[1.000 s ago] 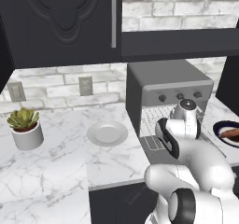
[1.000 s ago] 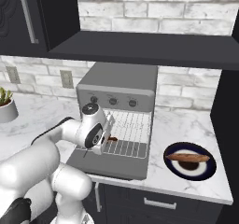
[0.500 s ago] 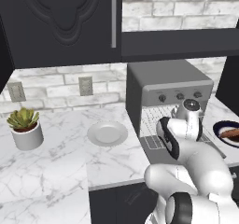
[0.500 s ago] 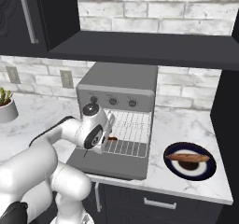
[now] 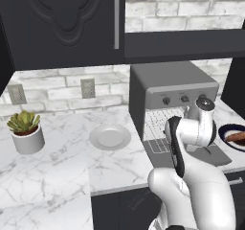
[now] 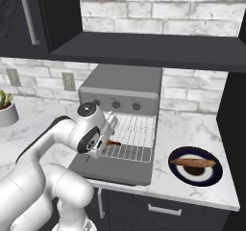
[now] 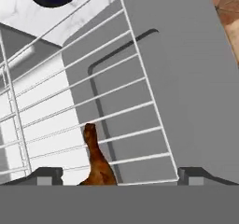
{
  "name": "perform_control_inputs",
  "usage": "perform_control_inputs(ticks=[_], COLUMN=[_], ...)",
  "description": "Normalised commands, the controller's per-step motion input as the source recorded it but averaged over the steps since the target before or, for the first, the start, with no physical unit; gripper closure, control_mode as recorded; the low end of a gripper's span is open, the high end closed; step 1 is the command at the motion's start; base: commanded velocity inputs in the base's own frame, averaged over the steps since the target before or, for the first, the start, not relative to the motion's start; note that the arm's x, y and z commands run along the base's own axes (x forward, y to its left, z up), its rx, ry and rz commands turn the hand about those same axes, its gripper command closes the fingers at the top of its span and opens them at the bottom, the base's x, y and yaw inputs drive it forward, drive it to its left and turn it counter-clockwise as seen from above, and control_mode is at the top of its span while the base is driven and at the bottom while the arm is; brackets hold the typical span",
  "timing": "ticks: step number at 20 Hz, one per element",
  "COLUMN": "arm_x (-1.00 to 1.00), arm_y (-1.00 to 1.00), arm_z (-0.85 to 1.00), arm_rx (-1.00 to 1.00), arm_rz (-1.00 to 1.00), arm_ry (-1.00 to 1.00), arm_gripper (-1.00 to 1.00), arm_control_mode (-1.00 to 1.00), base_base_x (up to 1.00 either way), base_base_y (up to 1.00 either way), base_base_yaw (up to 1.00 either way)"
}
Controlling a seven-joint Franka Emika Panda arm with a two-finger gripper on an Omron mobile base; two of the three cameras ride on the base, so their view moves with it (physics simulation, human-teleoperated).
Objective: Open the toaster oven door. Place the baguette on the top rack in the toaster oven and place the chicken drumstick on the bottom rack.
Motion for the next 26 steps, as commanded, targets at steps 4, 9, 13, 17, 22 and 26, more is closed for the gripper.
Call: perform_control_inputs(ticks=[4, 9, 13, 17, 22, 26], arm_x=[-0.29, -0.25, -0.31, -0.14, 0.31, 0.16], arm_y=[0.0, 0.0, -0.01, 0.0, -0.02, -0.21], arm_z=[0.19, -0.04, -0.21, -0.29, -0.4, -0.5], arm_rx=[0.14, 0.07, 0.07, 0.07, 0.03, 0.03], arm_rz=[-0.33, -0.34, -0.37, -0.31, -0.2, -0.17], arm_ry=[0.12, 0.09, 0.14, 0.09, 0.04, 0.05], arm_gripper=[-1.0, -1.0, -1.0, -1.0, -1.0, -1.0], arm_control_mode=[-1.0, -1.0, -1.0, -1.0, -1.0, -1.0], base_base_x=[0.0, 0.0, 0.0, 0.0, 0.0, 0.0], base_base_y=[0.0, 0.0, 0.0, 0.0, 0.0, 0.0], base_base_yaw=[0.0, 0.0, 0.0, 0.0, 0.0, 0.0])
